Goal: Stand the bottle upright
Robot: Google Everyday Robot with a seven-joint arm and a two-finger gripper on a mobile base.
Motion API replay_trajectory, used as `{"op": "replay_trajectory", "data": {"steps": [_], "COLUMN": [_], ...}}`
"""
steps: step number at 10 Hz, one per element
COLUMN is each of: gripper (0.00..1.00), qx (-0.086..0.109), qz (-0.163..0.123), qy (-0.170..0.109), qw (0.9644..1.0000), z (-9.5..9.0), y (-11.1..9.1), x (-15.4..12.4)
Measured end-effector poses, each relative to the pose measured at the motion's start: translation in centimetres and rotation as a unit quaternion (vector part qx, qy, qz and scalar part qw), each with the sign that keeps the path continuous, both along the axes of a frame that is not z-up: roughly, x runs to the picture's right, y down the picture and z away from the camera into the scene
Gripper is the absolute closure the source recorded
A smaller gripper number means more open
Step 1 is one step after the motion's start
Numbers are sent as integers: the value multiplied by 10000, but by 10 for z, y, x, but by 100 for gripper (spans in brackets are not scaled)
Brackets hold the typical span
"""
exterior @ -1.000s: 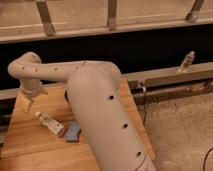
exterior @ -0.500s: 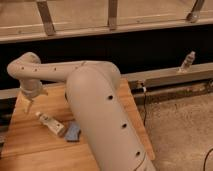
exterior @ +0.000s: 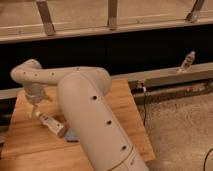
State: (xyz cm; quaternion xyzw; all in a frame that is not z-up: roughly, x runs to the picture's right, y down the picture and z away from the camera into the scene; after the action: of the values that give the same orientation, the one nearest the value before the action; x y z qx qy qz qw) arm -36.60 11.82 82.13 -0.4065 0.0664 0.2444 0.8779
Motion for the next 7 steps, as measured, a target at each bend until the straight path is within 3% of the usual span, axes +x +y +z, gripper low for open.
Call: {"op": "replay_trajectory", "data": {"steps": [3, 7], "gripper": [20, 20], "qx": [-261, -449], "qz": [-34, -50], "qy": [-14, -57], "qw": [9997, 9990], "z": [8, 13], "y": [16, 29], "x": [-8, -17]}}
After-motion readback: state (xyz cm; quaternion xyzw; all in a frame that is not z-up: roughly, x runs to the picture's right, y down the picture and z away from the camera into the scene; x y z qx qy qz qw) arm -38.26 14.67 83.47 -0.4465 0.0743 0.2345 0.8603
